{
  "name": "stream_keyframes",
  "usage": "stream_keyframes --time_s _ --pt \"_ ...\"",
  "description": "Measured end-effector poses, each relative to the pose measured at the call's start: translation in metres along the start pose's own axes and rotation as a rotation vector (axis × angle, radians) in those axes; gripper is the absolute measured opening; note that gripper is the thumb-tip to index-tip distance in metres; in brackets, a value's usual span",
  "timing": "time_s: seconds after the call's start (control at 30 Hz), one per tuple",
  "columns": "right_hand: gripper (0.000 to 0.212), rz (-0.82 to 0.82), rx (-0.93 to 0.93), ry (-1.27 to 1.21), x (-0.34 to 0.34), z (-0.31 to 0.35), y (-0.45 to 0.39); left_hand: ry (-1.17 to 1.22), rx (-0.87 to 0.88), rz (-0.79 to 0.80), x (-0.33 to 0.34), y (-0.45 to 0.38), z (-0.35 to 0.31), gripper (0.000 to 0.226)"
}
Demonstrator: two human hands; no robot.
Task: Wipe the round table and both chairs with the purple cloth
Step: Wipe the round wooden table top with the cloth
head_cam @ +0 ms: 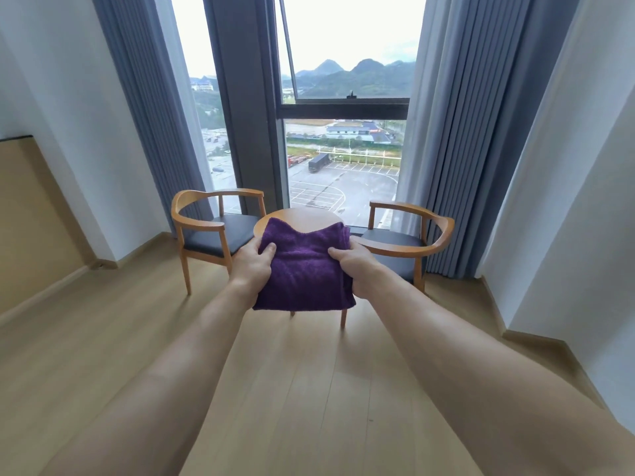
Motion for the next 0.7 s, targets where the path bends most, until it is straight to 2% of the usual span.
stream_keyframes --time_s 0.33,0.43,0.57,0.7 --pt "0.043 -0.057 -0.025 -0.077 0.016 0.040 -0.108 0.045 0.014 0.051 -0.004 -0.128 0.008 0.028" --pt "0.041 -0.050 -0.025 -0.074 0.019 0.046 -0.133 0.067 0.013 0.034 -0.005 -0.154 0.019 0.020" --pt "0.031 -0.017 -0.022 -0.067 0.027 0.053 -0.169 0.074 0.005 0.007 -0.005 -0.192 0.029 0.028" --pt "0.034 0.005 -0.046 -0.032 0.031 0.062 -0.218 0.059 -0.014 -0.019 -0.003 -0.234 0.039 0.024"
Point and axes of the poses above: each hand's wrist, its own y-axis away from the middle knuckle, its own x-axis out of the palm, z = x × y, the point moved 10 cm from there along -y, towards the middle knuckle, and after that the axes turned 14 degrees about y, right-handed, at the moved point
